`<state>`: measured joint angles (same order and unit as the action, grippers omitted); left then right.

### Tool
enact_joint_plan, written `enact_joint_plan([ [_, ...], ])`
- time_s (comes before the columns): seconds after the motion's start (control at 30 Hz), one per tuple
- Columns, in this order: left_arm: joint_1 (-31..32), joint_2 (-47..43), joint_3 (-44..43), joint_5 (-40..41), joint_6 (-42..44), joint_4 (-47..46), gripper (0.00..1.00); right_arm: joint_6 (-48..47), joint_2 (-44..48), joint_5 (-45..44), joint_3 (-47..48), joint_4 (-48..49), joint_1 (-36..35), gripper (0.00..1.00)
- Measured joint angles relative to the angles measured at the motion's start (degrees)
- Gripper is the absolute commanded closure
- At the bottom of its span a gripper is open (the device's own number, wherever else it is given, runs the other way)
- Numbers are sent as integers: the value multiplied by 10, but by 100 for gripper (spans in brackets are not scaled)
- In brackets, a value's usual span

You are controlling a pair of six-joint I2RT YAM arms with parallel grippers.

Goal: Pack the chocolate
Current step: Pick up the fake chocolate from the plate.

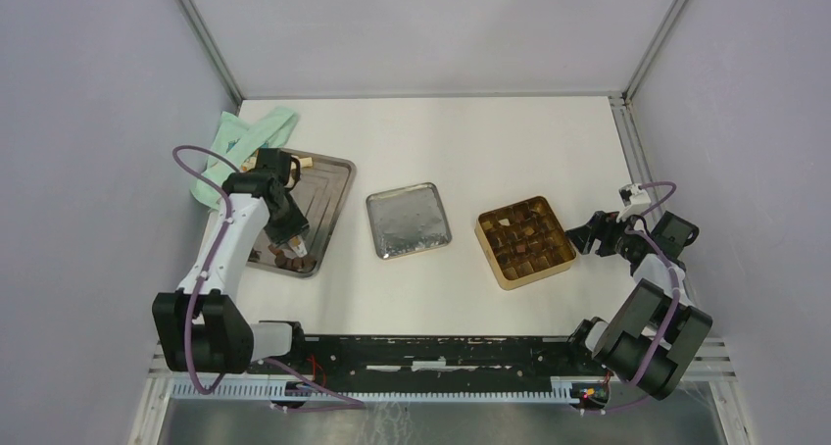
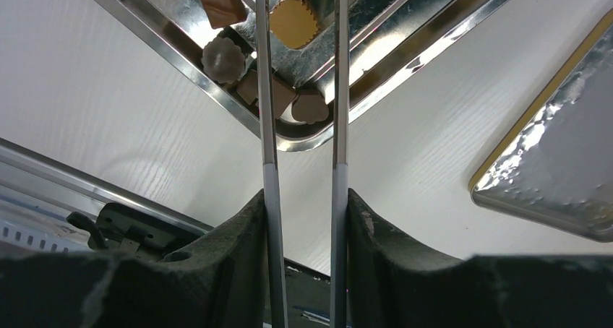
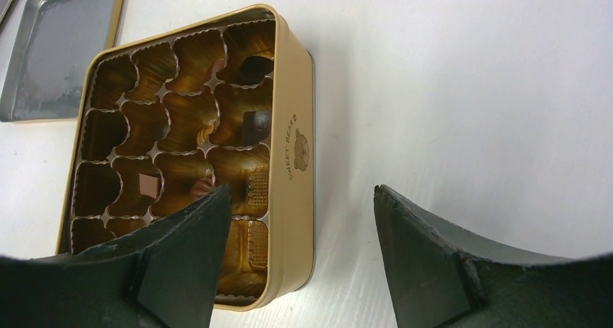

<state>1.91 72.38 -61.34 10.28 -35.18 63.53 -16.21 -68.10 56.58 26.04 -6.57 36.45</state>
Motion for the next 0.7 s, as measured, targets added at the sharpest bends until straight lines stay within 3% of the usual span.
enact_joint_plan([
  [0.7, -22, 51, 0, -2, 1, -40, 57, 0, -10, 3, 0, -3, 0, 22],
])
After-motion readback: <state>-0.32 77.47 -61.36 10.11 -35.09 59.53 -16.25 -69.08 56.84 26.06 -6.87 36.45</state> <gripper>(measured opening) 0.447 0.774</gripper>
